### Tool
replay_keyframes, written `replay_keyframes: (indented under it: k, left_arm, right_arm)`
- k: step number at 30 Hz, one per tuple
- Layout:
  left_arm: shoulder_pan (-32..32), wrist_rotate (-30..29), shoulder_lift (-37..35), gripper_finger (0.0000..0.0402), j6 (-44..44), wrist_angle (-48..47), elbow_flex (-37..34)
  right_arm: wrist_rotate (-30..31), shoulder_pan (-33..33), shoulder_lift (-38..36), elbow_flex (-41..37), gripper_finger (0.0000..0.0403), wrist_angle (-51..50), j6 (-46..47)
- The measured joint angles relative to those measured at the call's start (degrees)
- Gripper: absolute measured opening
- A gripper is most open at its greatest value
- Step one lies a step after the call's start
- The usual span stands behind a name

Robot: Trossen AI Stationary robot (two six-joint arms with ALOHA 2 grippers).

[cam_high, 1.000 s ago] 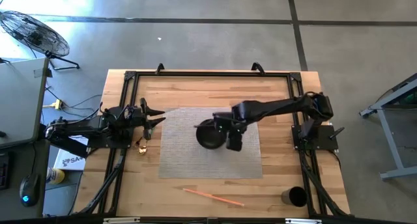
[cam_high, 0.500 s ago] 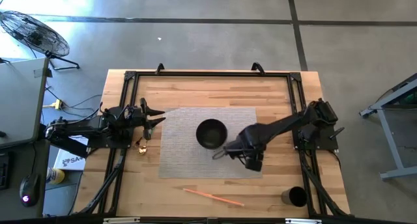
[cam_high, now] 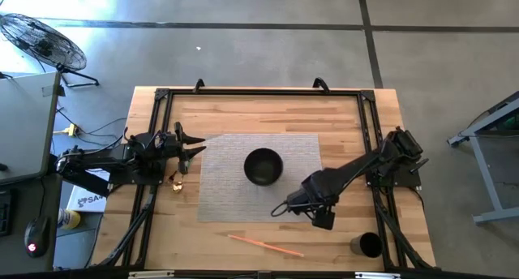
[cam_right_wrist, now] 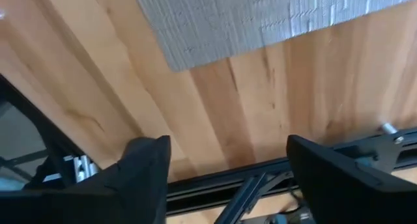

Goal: Pick & Place Utensil
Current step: Put the black cup on the gray mat to the top right of the black bowl

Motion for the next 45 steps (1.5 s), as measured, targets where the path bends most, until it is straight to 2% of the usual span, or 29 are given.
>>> replay_keyframes:
  k: [7, 13, 25, 45]
  left_arm:
    - [0.0, 0.0, 0.0, 0.0120, 0.0, 0.0, 0.0]
    - [0.0, 0.0, 0.0, 0.0120, 0.0, 0.0, 0.0]
    - [0.0, 0.0, 0.0, 0.0120, 0.0, 0.0, 0.0]
    - [0.0, 0.0, 0.0, 0.0120, 0.0, 0.0, 0.0]
  right_arm:
    - [-3.0, 0.7, 3.7, 0.0, 0.0319, -0.3, 1.2]
    - [-11.4, 3.0, 8.1, 0.0, 0.0319, -0.4, 1.0]
    - [-18.3, 9.2, 10.9, 0.0, 0.0319, -0.5, 2.9]
    - [-23.7, 12.9, 10.9, 0.0, 0.0319, -0.4, 6.6]
